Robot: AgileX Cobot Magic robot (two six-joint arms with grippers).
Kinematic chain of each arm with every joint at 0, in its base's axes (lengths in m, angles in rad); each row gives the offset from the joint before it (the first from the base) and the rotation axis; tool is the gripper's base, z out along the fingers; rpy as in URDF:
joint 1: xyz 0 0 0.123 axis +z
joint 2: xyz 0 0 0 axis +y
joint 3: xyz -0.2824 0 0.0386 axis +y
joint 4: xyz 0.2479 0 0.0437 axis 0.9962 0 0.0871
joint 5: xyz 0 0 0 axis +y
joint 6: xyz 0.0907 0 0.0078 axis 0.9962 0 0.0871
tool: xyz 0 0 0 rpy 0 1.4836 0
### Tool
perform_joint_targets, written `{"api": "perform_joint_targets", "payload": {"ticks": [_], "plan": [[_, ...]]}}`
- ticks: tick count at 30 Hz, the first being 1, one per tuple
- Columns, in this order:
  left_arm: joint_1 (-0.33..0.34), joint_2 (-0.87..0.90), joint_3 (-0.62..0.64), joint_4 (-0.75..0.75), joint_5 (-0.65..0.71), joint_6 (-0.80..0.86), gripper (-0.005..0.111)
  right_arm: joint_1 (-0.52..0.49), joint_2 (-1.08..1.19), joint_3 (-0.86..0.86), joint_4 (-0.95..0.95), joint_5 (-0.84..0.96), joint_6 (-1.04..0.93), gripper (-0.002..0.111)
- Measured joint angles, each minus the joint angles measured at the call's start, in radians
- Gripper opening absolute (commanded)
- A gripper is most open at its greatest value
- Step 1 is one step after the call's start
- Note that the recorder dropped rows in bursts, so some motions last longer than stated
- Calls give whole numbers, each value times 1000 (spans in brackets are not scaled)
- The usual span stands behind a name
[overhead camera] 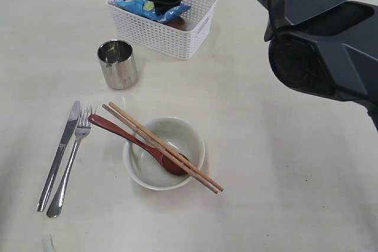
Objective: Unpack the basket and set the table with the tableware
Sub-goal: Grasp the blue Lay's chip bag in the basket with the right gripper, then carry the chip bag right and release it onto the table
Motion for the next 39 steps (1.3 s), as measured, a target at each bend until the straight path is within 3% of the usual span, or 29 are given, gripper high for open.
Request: {"api": "perform_joint_targets", "payload": {"ticks": [14,21,25,28,33,37,39], "plan": [[0,0,0,0,0,0,0,-9,-95,0,-83,135,-83,0],[0,0,0,0,0,0,0,-37,-273,55,-90,143,-125,0],[0,0,0,0,0,0,0,-83,-440,322,-101,141,-139,0],[0,0,0,0,0,0,0,-140,-615,644,-93,8,-124,0],[0,0,0,0,0,0,0,-322,-848,1130,-87,-151,-116,0],[0,0,0,0,0,0,0,-483,-891,1393,-90,-292,-122,0],[0,0,0,0,0,0,0,-513,-891,1443,-94,-342,-132,0]]}}
